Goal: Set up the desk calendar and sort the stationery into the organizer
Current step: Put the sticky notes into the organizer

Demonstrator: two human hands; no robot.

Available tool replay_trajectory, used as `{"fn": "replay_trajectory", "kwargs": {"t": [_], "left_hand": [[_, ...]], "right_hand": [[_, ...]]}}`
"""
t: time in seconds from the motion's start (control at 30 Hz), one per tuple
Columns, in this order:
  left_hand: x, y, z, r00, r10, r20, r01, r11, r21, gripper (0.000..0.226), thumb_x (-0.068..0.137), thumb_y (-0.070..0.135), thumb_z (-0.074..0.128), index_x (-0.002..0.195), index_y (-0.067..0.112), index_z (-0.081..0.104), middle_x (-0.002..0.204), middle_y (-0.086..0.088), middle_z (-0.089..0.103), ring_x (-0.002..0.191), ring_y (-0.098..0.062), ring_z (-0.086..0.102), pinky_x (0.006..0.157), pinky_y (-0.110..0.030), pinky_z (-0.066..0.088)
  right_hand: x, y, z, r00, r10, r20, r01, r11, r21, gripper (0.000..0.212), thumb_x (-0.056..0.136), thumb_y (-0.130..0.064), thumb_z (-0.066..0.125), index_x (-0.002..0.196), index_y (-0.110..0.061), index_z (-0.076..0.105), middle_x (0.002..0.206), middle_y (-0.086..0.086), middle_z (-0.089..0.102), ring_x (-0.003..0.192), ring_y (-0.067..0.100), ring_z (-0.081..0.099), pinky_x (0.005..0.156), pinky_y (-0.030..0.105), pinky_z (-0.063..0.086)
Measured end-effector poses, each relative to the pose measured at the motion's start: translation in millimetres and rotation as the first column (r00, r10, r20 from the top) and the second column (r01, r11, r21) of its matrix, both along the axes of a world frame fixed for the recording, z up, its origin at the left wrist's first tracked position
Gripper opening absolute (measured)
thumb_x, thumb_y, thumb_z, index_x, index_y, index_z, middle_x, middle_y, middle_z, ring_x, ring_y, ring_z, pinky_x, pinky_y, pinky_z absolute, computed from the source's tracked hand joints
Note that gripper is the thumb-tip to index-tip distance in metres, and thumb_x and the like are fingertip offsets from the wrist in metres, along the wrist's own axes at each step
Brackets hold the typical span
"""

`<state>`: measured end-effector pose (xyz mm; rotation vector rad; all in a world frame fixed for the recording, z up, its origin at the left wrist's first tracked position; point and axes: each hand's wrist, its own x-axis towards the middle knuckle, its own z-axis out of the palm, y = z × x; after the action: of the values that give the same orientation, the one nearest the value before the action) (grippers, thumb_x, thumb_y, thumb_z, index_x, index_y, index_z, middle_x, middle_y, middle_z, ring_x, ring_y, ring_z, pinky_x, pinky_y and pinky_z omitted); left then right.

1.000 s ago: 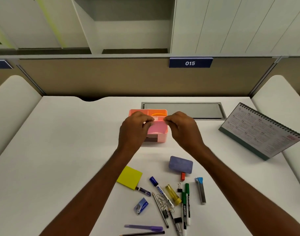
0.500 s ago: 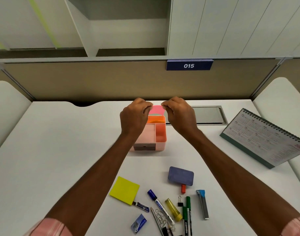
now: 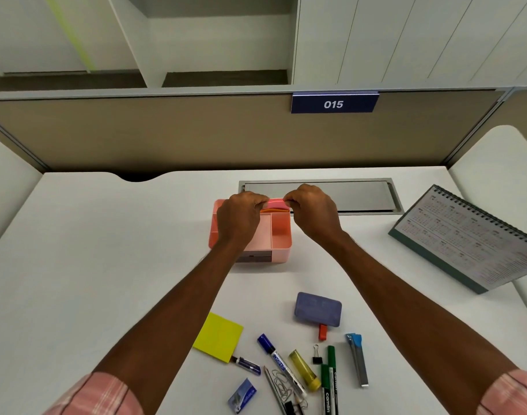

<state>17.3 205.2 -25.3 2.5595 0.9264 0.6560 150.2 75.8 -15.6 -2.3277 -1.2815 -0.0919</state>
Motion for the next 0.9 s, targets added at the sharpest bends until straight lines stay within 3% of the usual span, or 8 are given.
{"fn": "replay_trajectory", "kwargs": {"t": [0.13, 0.33, 0.9], "left_hand": [[0, 1, -6, 0.998, 0.022, -0.061, -0.025, 0.999, -0.047, 0.03, 0.101, 0.039, 0.06, 0.123, 0.025, 0.076, 0.12, 0.0, 0.076, 0.097, -0.023, 0.073, 0.087, -0.033, 0.058], [-2, -1, -11, 0.996, 0.005, -0.094, -0.014, 0.995, -0.095, 0.029, 0.102, 0.034, 0.06, 0.124, 0.022, 0.075, 0.123, -0.004, 0.075, 0.099, -0.028, 0.073, 0.09, -0.037, 0.059], [-1, -3, -8, 0.989, -0.05, -0.141, 0.033, 0.992, -0.12, 0.027, 0.101, 0.037, 0.06, 0.116, 0.022, 0.077, 0.116, -0.004, 0.076, 0.095, -0.028, 0.072, 0.087, -0.037, 0.06]], "right_hand": [[-3, 4, -7, 1.0, -0.002, 0.004, 0.002, 0.999, -0.038, 0.015, 0.095, -0.02, 0.07, 0.101, -0.013, 0.081, 0.094, 0.009, 0.071, 0.084, 0.028, 0.064, 0.063, 0.028, 0.04], [-5, 7, -16, 1.0, 0.01, 0.03, -0.007, 0.995, -0.099, 0.011, 0.093, -0.01, 0.07, 0.094, -0.014, 0.08, 0.09, 0.009, 0.067, 0.082, 0.026, 0.06, 0.06, 0.027, 0.033], [-8, 4, -21, 0.999, -0.037, -0.02, 0.033, 0.988, -0.152, 0.027, 0.096, -0.025, 0.07, 0.12, -0.014, 0.076, 0.109, 0.012, 0.067, 0.098, 0.029, 0.061, 0.071, 0.035, 0.05]]}}
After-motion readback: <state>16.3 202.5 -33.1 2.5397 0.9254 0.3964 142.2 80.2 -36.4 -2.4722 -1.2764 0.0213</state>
